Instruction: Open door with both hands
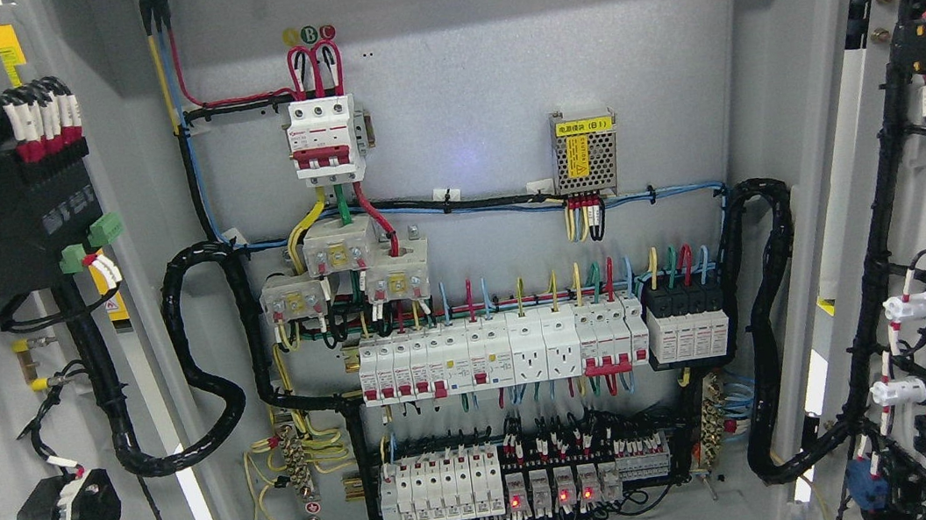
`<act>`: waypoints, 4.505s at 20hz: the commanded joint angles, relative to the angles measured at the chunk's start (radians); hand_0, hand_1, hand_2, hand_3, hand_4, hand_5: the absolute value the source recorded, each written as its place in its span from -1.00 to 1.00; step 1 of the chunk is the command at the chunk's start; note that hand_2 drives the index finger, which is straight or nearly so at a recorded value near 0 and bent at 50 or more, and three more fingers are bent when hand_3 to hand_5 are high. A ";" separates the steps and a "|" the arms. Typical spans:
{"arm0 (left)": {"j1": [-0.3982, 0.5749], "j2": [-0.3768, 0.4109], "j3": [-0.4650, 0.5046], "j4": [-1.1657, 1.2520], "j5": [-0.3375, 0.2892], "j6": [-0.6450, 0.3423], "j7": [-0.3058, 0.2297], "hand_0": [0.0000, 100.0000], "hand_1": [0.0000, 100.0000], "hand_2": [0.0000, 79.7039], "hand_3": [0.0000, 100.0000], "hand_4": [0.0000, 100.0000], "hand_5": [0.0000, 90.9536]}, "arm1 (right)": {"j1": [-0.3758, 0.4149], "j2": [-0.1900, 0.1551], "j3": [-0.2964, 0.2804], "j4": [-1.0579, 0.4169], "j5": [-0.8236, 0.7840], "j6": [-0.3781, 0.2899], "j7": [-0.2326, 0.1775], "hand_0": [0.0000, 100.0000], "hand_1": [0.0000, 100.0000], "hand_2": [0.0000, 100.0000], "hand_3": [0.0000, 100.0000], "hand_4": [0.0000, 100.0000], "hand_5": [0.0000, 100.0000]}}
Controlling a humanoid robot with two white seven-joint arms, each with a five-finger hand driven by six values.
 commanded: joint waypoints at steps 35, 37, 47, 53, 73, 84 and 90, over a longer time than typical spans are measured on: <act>0.003 0.017 0.277 -0.837 0.251 -0.095 -0.172 -0.83 -0.85 -0.71 -0.41 -0.72 -1.00 | -0.007 -0.144 -0.308 -0.052 -0.235 -0.027 -0.051 -0.57 -0.87 -1.00 -1.00 -1.00 -1.00; 0.005 0.015 0.288 -0.837 0.258 -0.097 -0.172 -0.83 -0.85 -0.69 -0.38 -0.70 -1.00 | -0.007 -0.146 -0.308 -0.052 -0.242 -0.025 -0.051 -0.57 -0.87 -1.00 -1.00 -1.00 -1.00; 0.018 0.017 0.394 -0.832 0.346 -0.086 -0.192 -0.83 -0.87 -0.63 -0.29 -0.60 -1.00 | -0.001 -0.135 -0.308 -0.052 -0.270 -0.027 -0.051 -0.57 -0.87 -1.00 -1.00 -1.00 -1.00; 0.015 0.015 0.470 -0.822 0.398 -0.032 -0.214 -0.84 -0.86 -0.61 -0.26 -0.57 -1.00 | 0.009 -0.134 -0.313 -0.052 -0.304 -0.029 -0.051 -0.57 -0.87 -1.00 -1.00 -1.00 -1.00; -0.126 0.076 0.785 -0.624 0.496 0.212 -0.442 -0.88 -0.83 -0.40 -0.13 -0.40 -0.94 | 0.034 -0.115 -0.399 -0.052 -0.339 -0.030 -0.054 -0.57 -0.87 -1.00 -1.00 -1.00 -1.00; -0.167 0.172 0.797 -0.478 0.527 0.227 -0.450 -0.91 -0.81 -0.38 -0.11 -0.38 -0.92 | 0.049 -0.106 -0.405 -0.052 -0.341 -0.030 -0.054 -0.57 -0.87 -1.00 -1.00 -1.00 -1.00; -0.196 0.199 0.797 -0.434 0.531 0.262 -0.479 -0.92 -0.79 -0.34 -0.09 -0.37 -0.90 | 0.068 -0.097 -0.434 -0.052 -0.347 -0.038 -0.053 -0.57 -0.87 -1.00 -1.00 -1.00 -1.00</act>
